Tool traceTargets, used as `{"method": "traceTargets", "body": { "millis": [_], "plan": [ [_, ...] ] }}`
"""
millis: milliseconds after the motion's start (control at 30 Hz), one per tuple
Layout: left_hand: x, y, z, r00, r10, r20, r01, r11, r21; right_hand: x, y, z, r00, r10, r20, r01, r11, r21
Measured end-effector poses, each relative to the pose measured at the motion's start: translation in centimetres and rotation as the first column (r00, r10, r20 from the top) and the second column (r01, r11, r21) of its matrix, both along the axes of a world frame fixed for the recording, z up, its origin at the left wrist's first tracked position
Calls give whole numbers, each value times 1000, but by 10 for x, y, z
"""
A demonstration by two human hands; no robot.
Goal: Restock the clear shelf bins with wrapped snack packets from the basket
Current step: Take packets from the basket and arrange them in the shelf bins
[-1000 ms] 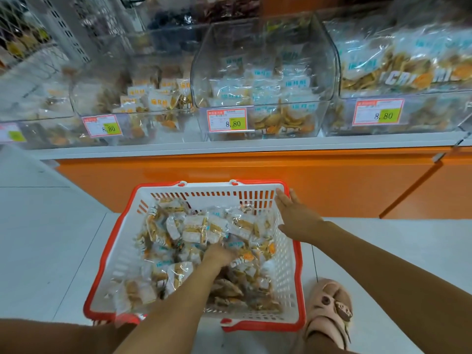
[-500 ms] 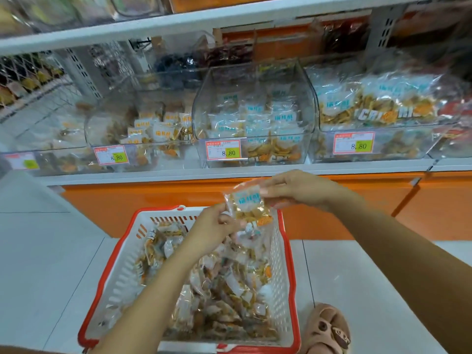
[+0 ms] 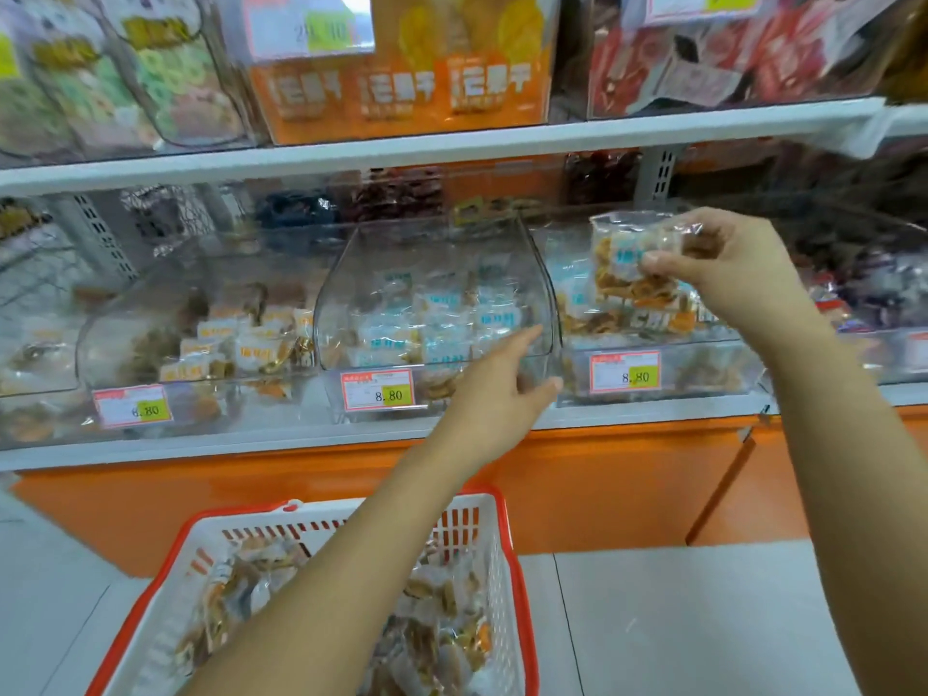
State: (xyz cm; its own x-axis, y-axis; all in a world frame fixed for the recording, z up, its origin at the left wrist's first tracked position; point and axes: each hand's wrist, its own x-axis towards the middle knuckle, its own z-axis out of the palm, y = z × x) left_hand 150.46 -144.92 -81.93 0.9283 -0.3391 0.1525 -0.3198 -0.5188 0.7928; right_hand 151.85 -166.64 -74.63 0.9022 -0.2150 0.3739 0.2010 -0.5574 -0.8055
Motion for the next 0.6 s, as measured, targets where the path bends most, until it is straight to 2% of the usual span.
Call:
{"method": "traceTargets", "body": {
  "millis": [167, 267, 400, 500, 600],
  "plan": [
    [13, -11, -4, 1000, -28, 4, 27, 990, 137, 21, 9, -29, 992, -30, -120, 15, 993, -121],
    [18, -10, -7, 999, -41, -5, 42, 990, 133, 31, 9, -32, 985, -19, -169, 6, 997, -72],
    [21, -7, -9, 999, -46, -5, 46, 990, 134, 38, 8, -27, 969, -1, -247, 23, 996, 84],
    [22, -7, -9, 999, -46, -9, 47, 991, 123, 43, 11, -29, 959, 29, -281, -10, 997, 71],
    [23, -7, -8, 999, -39, -10, 40, 993, 110, 43, 14, -24, 939, 21, -343, -33, 999, -30]
  ]
}}
